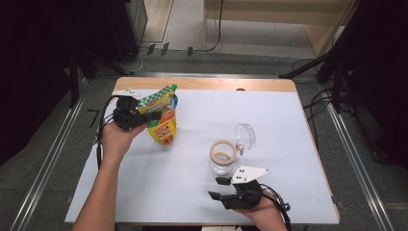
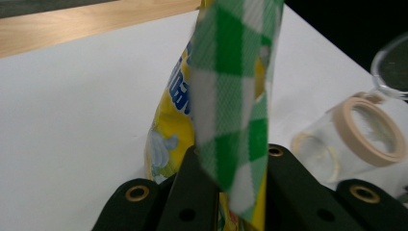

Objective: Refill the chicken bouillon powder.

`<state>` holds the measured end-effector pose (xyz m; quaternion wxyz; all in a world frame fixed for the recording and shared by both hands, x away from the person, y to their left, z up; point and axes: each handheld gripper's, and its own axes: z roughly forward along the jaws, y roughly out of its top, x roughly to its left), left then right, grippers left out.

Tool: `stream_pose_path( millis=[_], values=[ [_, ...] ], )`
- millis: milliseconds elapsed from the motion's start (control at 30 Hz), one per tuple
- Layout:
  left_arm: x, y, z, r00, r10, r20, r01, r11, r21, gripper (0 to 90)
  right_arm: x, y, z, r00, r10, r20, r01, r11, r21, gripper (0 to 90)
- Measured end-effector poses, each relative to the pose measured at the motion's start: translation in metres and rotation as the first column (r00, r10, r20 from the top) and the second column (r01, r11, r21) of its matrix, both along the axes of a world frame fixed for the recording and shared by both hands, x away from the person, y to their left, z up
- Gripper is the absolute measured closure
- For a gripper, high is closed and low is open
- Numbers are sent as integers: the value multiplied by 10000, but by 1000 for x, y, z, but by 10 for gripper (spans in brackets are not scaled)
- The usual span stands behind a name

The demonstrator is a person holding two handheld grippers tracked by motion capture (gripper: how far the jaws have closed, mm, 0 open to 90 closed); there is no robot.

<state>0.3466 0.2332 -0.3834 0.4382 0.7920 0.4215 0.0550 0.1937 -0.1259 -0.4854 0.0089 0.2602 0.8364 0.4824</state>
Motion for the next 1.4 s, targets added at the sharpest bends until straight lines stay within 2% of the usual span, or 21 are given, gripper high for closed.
stream_pose_path(
  millis=[233,367,467,567,733,833,867,933,1000,1100,1133,1200,1333,1400],
  values=[
    [-20,-10,28,9961,-866,137,867,9962,-40,900,0,9,1,9998,18,177,-19,10000,75,504],
    [-31,-14,41,9915,-1298,95,1300,9910,-304,900,0,17,0,9994,64,354,-63,10000,-21,522],
    [-39,-17,46,9860,-1664,63,1665,9848,-487,900,1,24,-2,9992,131,385,-129,9999,-48,533],
    [-44,-19,48,9822,-1881,19,1880,9812,-439,900,6,32,-4,9996,33,267,-34,10000,56,533],
    [-55,-26,55,9719,-2355,-49,2352,9715,-284,900,17,47,-8,9996,-27,280,28,10000,-27,511],
    [-61,-32,58,9663,-2575,-12,2574,9661,-187,900,27,57,-11,9995,-209,256,209,9998,2,529],
    [-63,-34,58,9613,-2755,37,2756,9612,-159,900,27,60,-11,9996,-205,213,206,9998,-13,535],
    [-65,-37,58,9590,-2834,-8,2833,9588,-189,900,29,66,-12,9985,-252,489,260,9995,-151,544],
    [-68,-42,58,9515,-3075,-70,3074,9516,-44,900,31,70,-13,9977,-434,529,447,9987,-230,581],
    [-72,-47,58,9441,-3293,-147,3294,9442,28,900,33,73,-16,9961,-630,616,650,9974,-301,732],
    [-73,-48,58,9402,-3402,-170,3403,9403,8,900,34,73,-16,9954,-707,649,728,9969,-304,746],
    [-76,-52,59,9296,-3673,-301,3672,9301,-91,900,36,73,-17,9943,-871,618,886,9958,-219,746],
    [-83,-61,63,9078,-4160,-531,4164,9092,-24,900,37,69,-17,9898,-1297,588,1297,9915,41,729],
    [-86,-66,66,8952,-4413,-617,4407,8973,-238,900,36,67,-18,9889,-1335,656,1330,9910,119,727]
  ],
)
